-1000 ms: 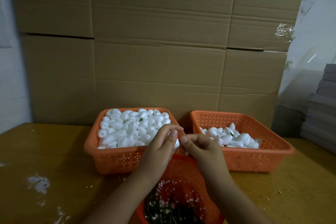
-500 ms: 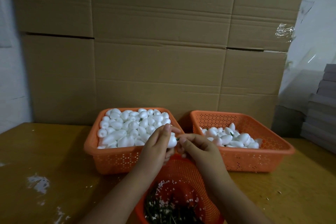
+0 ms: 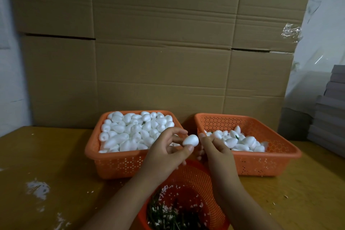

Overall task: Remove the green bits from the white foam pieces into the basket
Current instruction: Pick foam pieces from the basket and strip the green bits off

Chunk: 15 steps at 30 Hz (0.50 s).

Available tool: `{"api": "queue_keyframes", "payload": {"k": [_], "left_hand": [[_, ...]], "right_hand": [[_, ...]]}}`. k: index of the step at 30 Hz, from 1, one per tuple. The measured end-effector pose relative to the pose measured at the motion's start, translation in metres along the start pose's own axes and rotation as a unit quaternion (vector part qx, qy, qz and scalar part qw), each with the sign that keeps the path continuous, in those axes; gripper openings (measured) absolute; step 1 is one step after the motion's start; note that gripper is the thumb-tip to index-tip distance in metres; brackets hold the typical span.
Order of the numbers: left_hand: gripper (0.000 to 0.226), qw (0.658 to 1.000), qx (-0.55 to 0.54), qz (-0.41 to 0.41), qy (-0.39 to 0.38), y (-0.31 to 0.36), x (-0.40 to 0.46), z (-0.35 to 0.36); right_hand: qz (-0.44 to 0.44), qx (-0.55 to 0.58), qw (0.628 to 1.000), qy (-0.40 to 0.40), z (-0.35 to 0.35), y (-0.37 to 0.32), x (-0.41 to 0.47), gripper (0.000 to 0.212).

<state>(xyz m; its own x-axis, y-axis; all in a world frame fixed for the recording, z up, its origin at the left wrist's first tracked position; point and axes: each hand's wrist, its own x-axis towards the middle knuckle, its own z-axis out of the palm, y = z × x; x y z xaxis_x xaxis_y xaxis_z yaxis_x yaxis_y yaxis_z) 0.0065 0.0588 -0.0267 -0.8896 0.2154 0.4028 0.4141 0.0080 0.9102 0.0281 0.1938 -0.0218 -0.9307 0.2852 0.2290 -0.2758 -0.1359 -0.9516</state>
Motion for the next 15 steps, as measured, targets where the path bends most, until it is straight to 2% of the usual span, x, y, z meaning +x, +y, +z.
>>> {"api": "queue_keyframes", "payload": {"k": [6, 10, 15], "left_hand": [[0.017, 1.000, 0.003, 0.022, 0.018, -0.0005, 0.0003, -0.0020], [0.014, 0.999, 0.011, 0.027, 0.045, -0.0003, 0.0009, -0.0021], [0.007, 0.999, 0.006, 0.028, 0.043, -0.0008, 0.0019, -0.0009]], "right_hand": [[-0.006, -0.015, 1.000, -0.023, 0.0013, -0.0013, -0.0015, 0.030], [-0.032, -0.005, 0.998, -0.059, 0.0036, -0.0025, -0.0018, 0.017], [-0.061, -0.018, 0.997, -0.050, 0.0019, -0.0013, -0.0027, 0.013]]}}
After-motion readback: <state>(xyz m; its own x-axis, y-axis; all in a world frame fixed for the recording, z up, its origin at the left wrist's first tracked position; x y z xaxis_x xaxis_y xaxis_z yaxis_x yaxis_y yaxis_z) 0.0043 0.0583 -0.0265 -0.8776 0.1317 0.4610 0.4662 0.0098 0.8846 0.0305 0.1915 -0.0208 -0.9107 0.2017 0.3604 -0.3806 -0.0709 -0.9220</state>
